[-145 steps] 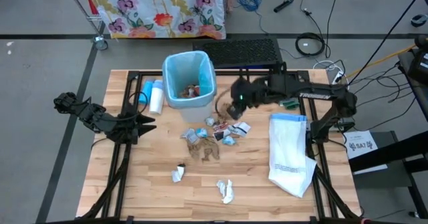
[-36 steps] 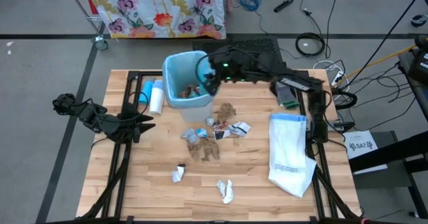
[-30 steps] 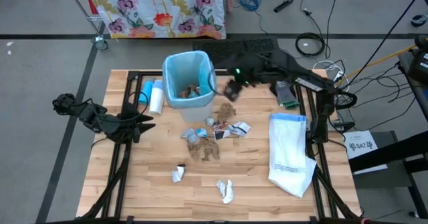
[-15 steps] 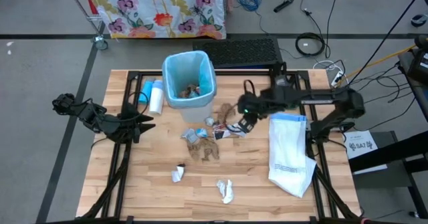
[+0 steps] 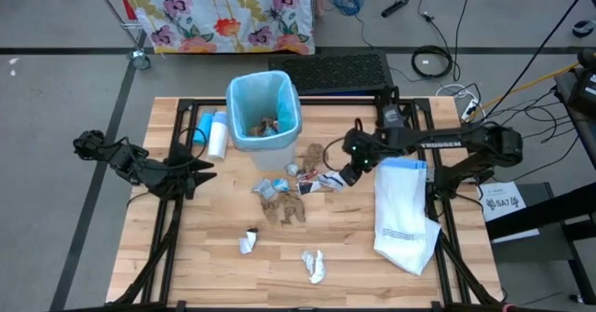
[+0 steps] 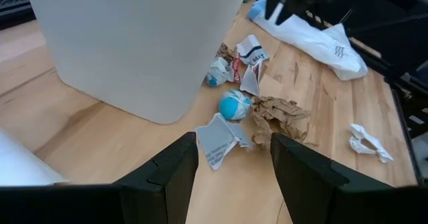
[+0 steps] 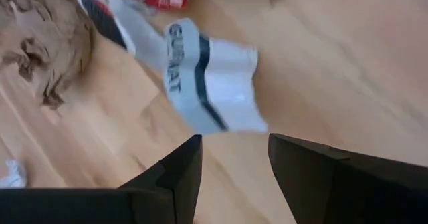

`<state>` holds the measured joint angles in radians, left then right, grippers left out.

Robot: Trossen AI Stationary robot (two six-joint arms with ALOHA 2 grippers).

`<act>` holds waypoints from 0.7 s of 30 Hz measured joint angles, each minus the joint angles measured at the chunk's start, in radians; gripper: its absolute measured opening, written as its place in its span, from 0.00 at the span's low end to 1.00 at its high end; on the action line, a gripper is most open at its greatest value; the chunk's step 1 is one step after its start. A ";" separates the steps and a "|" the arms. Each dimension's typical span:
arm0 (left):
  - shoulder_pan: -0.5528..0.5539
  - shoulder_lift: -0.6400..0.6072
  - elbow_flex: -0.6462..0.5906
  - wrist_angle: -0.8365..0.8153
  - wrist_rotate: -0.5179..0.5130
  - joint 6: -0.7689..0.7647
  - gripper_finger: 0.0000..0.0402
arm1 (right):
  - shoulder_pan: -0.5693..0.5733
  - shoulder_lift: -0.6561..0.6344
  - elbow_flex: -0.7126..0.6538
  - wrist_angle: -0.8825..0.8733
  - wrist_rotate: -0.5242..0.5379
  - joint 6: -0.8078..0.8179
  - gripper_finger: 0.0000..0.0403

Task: Place trash/remove bag and relplace
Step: Put the white paper into the white trash bin

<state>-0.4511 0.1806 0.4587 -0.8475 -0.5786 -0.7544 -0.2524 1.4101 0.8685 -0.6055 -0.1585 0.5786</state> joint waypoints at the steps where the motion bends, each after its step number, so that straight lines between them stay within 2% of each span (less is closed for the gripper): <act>1: 0.000 0.000 0.000 0.006 0.000 0.000 0.48 | -0.019 0.002 -0.001 0.015 -0.005 -0.028 0.41; 3: 0.000 0.000 0.000 0.002 0.000 0.000 0.48 | -0.058 0.018 -0.001 0.016 -0.012 -0.081 0.41; 8: 0.000 0.000 0.000 0.003 0.000 0.000 0.48 | -0.128 0.092 -0.001 0.056 -0.154 -0.205 0.41; 18: 0.000 0.000 0.000 0.009 0.000 -0.076 0.48 | -0.140 0.270 -0.001 0.183 -0.303 -0.282 0.41; 21: 0.000 0.000 0.000 0.018 0.000 -0.078 0.48 | -0.139 0.324 -0.001 0.234 -0.381 -0.292 0.36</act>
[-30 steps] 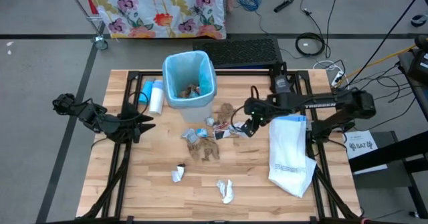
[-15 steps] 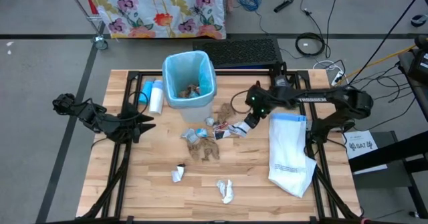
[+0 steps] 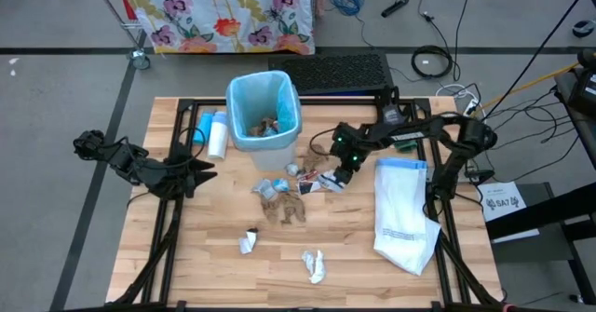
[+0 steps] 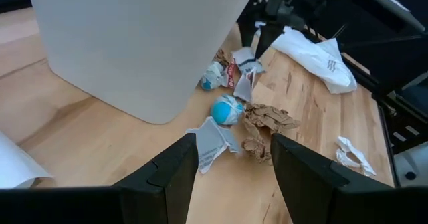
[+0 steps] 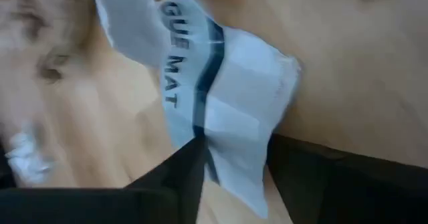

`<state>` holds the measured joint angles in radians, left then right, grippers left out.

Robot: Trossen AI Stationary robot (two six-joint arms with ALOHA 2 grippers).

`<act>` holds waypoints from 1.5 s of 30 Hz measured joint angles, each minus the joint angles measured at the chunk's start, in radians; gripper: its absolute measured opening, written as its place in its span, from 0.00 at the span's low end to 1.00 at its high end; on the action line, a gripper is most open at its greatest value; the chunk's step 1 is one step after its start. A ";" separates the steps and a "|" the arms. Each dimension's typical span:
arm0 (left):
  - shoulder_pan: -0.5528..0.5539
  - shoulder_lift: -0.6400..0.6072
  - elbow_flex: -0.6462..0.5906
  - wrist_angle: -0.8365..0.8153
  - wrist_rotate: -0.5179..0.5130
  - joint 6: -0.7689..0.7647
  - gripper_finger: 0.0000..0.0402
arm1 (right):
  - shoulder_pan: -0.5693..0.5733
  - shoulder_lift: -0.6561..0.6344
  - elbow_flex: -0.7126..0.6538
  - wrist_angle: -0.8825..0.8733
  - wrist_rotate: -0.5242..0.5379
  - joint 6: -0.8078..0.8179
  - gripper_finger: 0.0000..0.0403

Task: Place trash/remove bag and relplace
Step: Put the white paper into the white trash bin

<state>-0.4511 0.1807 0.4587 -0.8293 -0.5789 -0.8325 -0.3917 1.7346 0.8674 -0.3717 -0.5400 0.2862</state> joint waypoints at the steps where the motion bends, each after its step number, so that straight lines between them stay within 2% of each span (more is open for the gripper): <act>1: 0.000 0.000 0.000 0.007 0.000 0.000 0.48 | 0.002 0.011 0.000 0.022 -0.042 -0.001 0.31; 4: 0.000 0.000 0.000 0.011 0.000 0.000 0.48 | 0.026 0.010 -0.001 0.034 -0.072 -0.001 0.09; 6: 0.000 0.000 0.000 0.013 0.000 0.000 0.48 | 0.039 -0.026 0.001 0.036 -0.061 0.002 0.03; 11: 0.000 0.000 0.000 0.016 0.000 0.000 0.48 | 0.071 -0.181 0.004 -0.072 0.071 0.072 0.00; 15: 0.000 0.000 0.000 0.018 0.001 0.000 0.48 | 0.094 -0.345 0.050 -0.244 0.218 0.137 0.00; 20: 0.000 0.000 0.000 0.014 0.002 0.001 0.48 | 0.156 -0.507 0.204 -0.460 0.395 0.249 0.00; 25: 0.000 0.000 0.000 0.005 -0.003 0.001 0.48 | 0.275 -0.540 0.425 -0.584 0.629 0.342 0.00; 29: 0.000 0.000 0.000 0.005 -0.006 0.031 0.48 | 0.375 -0.483 0.593 -0.583 0.812 0.368 0.00; 31: 0.000 0.000 0.000 0.004 -0.006 0.072 0.48 | 0.406 -0.429 0.669 -0.556 0.861 0.356 0.00; 37: 0.000 0.000 0.000 0.004 -0.013 0.113 0.48 | 0.399 -0.173 0.894 -0.444 0.877 0.232 0.00; 41: 0.000 0.000 0.000 -0.004 -0.013 0.117 0.48 | 0.356 0.007 1.076 -0.356 0.879 0.138 0.00; 45: 0.000 0.000 0.000 0.001 -0.016 0.140 0.48 | 0.301 0.169 1.256 -0.341 0.879 0.083 0.00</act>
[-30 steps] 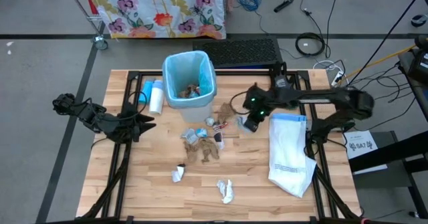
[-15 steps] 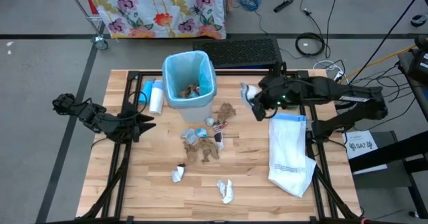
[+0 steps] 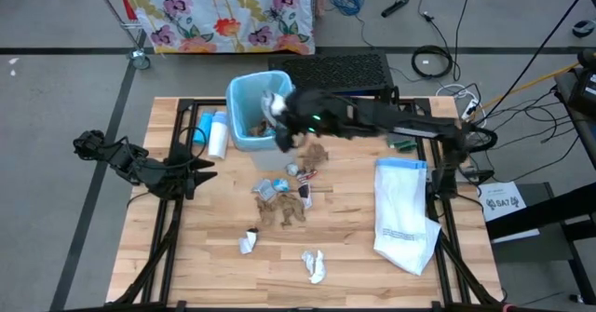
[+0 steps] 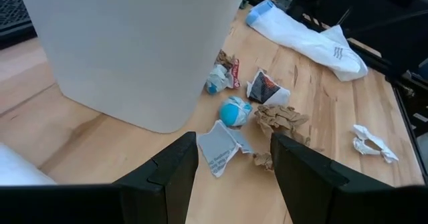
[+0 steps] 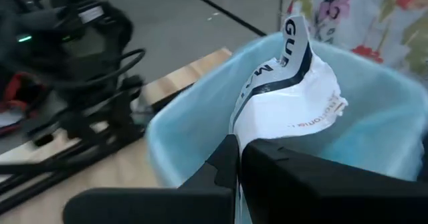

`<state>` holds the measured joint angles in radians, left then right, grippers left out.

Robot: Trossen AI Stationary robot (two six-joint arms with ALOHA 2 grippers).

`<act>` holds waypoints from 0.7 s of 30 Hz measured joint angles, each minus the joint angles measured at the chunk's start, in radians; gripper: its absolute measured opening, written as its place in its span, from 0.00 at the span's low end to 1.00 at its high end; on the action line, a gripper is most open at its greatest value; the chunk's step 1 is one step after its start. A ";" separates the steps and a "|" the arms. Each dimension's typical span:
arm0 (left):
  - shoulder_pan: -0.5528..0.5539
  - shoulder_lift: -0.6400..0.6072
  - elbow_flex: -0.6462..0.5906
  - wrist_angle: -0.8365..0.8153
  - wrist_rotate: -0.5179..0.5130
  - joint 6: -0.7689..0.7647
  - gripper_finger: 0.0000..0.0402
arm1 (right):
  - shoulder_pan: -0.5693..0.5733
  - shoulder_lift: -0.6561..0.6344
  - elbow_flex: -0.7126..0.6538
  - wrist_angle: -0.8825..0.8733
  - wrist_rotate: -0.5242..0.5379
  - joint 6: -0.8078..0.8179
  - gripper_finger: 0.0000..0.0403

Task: Place trash/remove bag and relplace
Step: Put the white paper into the white trash bin

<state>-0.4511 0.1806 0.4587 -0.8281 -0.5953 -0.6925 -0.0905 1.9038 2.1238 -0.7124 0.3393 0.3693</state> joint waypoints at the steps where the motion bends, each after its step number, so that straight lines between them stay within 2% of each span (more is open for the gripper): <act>1: 0.000 0.000 0.000 0.000 -0.001 0.000 0.48 | -0.014 0.035 0.036 -0.001 -0.001 -0.003 0.00; 5: 0.000 0.000 0.000 0.009 0.002 -0.007 0.48 | -0.060 0.139 0.130 0.007 -0.007 0.033 0.02; 10: 0.000 0.000 0.000 0.049 0.021 -0.007 0.48 | -0.098 0.191 0.144 0.010 -0.110 0.121 0.12; 16: 0.000 0.000 0.000 0.066 0.018 -0.007 0.48 | -0.095 0.184 0.145 -0.006 -0.147 0.146 0.27; 21: 0.000 0.000 0.000 0.067 0.014 -0.010 0.48 | -0.081 0.107 0.145 -0.052 -0.160 0.139 0.34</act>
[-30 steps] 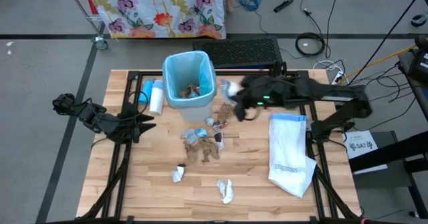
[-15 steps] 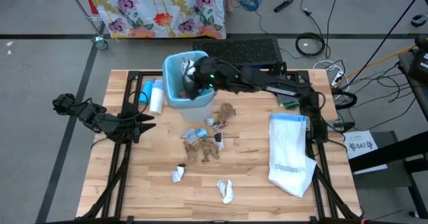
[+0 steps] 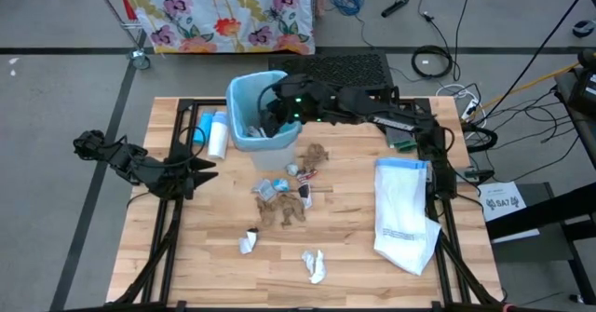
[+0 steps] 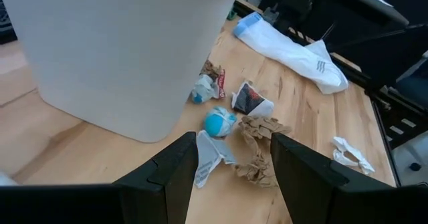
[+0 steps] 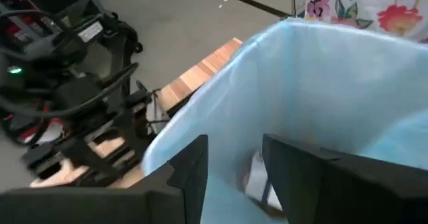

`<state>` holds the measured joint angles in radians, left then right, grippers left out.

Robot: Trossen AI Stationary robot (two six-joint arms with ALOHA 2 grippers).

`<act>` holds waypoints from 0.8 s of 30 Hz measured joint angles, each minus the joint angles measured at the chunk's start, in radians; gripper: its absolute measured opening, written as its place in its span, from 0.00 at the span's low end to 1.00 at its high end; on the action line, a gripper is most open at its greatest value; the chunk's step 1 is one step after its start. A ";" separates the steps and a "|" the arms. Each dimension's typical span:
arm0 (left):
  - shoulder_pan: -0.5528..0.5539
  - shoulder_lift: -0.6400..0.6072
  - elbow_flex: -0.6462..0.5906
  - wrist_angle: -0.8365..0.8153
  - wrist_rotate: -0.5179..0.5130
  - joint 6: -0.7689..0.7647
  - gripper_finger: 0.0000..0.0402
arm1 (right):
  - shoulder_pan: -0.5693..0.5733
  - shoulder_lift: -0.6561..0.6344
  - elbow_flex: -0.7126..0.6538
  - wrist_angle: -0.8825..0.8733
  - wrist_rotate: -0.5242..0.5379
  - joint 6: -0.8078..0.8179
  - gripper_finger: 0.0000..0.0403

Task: Place trash/remove bag and relplace
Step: Put the white paper into the white trash bin

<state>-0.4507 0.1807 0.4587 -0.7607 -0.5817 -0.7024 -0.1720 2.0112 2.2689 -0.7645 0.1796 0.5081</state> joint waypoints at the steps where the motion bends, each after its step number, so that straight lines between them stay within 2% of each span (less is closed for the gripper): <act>1: 0.000 0.000 0.000 0.003 0.002 -0.009 0.48 | 0.006 -0.017 0.001 -0.024 0.001 -0.001 0.34; 7: 0.000 0.000 0.000 0.011 -0.002 -0.024 0.48 | 0.061 -0.121 0.001 -0.237 0.021 0.058 0.35; 14: 0.000 0.010 0.000 0.058 0.079 -0.041 0.48 | 0.248 -0.143 -0.010 -0.619 0.254 0.282 0.35; 17: 0.000 0.073 0.000 0.127 0.118 -0.014 0.48 | 0.344 -0.143 -0.062 -0.725 0.292 0.425 0.35; 21: 0.000 0.234 0.000 0.246 0.190 0.006 0.48 | 0.456 -0.142 -0.167 -0.752 0.294 0.578 0.35; 24: -0.001 0.365 0.004 0.297 0.284 0.007 0.48 | 0.524 -0.142 -0.255 -0.739 0.296 0.688 0.35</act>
<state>-0.4520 0.5460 0.4628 -0.4636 -0.2975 -0.6953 0.3524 1.8690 2.0144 -1.5036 0.4760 1.1958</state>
